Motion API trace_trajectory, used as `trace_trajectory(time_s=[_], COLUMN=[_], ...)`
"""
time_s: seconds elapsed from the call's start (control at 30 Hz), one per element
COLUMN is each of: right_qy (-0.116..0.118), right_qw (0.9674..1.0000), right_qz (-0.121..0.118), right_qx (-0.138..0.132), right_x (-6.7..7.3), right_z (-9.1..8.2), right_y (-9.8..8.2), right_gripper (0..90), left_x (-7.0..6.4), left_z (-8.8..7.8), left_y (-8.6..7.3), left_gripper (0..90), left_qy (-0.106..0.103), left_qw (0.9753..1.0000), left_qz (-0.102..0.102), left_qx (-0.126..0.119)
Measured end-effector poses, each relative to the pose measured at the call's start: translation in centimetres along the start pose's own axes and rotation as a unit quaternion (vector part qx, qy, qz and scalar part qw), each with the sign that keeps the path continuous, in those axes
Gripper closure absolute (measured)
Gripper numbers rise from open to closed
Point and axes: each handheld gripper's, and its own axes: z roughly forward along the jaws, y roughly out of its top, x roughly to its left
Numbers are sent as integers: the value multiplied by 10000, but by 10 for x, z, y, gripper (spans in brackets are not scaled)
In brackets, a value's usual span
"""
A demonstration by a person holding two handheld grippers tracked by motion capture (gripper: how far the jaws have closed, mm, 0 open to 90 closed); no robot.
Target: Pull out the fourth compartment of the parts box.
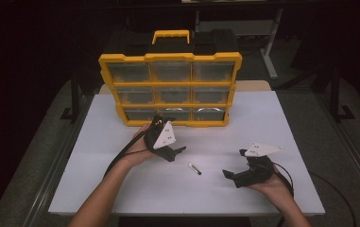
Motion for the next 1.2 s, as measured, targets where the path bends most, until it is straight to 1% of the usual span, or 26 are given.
trace_trajectory(time_s=[0.1,0.23,0.3,0.33,0.57,0.63,0.67,0.77,0.83,0.93,0.97,1.0,1.03,1.07,1.2], right_qy=[-3,6,-2,-3,-3,-4,-6,-17,-17,-21,-23,-25,-27,-23,-26], right_qw=[10000,10000,10000,10000,10000,10000,10000,10000,10000,10000,10000,10000,10000,10000,10000], right_qz=[-2,-15,-25,-16,-43,-49,-51,-52,-51,-68,-68,-67,-66,-62,-55], right_qx=[-14,-10,-7,-17,-23,-23,-24,-33,-34,-27,-23,-23,-30,-33,-37], right_x=[0,0,0,0,0,0,0,0,0,0,0,0,0,0,0], right_z=[0,0,0,0,1,1,1,1,1,1,1,1,1,1,1], right_y=[0,0,0,0,0,0,0,0,0,0,0,-1,-1,0,0], right_gripper=[0,0,0,0,0,0,0,0,0,0,0,0,0,0,0], left_x=[-1,-2,-3,-3,-4,-5,-6,-6,-6,-7,-7,-7,-7,-8,-9], left_z=[1,0,1,1,0,1,1,1,1,1,1,1,1,1,1], left_y=[0,0,0,1,1,1,1,2,2,2,2,2,3,2,3], left_gripper=[9,9,9,9,9,9,9,9,9,9,9,9,9,9,9], left_qy=[34,110,151,177,247,280,287,321,327,359,363,399,412,396,430], left_qw=[9999,9993,9992,9989,9975,9973,9975,9962,9959,9957,9955,9947,9943,9947,9932], left_qz=[117,343,344,413,636,663,633,786,821,838,860,930,956,930,1057], left_qx=[35,139,98,114,166,141,139,171,202,171,186,203,213,207,236])
